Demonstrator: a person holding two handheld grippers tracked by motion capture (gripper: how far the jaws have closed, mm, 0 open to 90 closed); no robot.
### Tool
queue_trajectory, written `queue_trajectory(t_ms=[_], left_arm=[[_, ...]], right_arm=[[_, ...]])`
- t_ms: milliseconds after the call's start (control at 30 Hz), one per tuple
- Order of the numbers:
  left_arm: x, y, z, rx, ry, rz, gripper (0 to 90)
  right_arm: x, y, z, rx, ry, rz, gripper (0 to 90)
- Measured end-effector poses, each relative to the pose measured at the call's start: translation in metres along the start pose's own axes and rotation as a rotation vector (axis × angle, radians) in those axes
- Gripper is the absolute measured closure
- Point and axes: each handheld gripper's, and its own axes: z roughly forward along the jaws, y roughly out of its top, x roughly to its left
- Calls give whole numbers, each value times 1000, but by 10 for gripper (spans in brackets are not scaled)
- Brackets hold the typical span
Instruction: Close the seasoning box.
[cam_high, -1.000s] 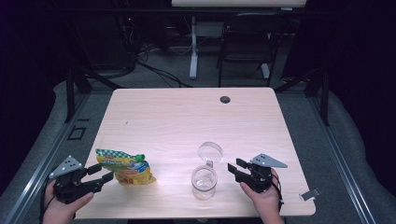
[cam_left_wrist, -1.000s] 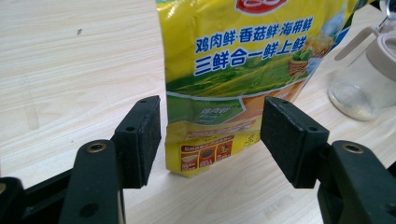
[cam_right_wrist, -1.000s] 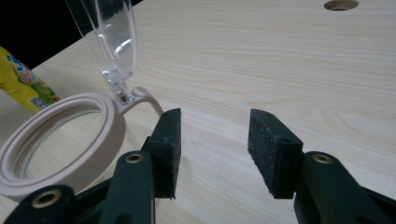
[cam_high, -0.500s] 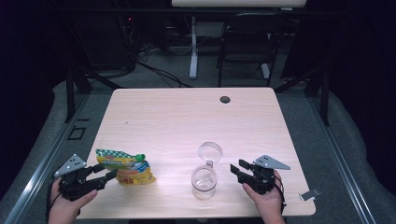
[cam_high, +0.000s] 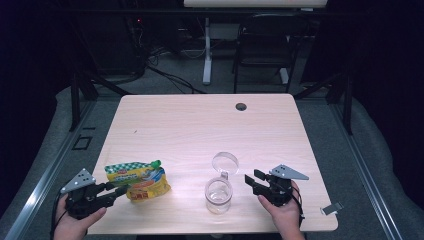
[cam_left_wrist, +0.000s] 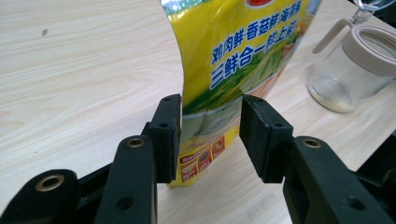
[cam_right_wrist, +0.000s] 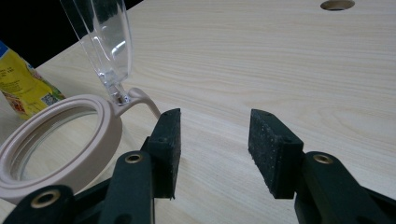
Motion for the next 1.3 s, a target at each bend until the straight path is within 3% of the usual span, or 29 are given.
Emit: queue_trajectory(t_ms=[233,500,800,967,1300], left_arm=[[-10,-1,6,-2,-18,39,640],[-14,-2,13,-7,-27,39,610],[-9,-10,27,-18,-39,47,483],[-5,-18,35,-21,-63,34,469],[-1,-31,45,-41,-95,53,476]], right_arm=[[2,1,4,0,6,-3,541],[1,1,4,0,6,1,540],[1,0,4,2,5,0,540],[2,0,4,6,8,-3,539],[2,0,5,10,7,-5,536]])
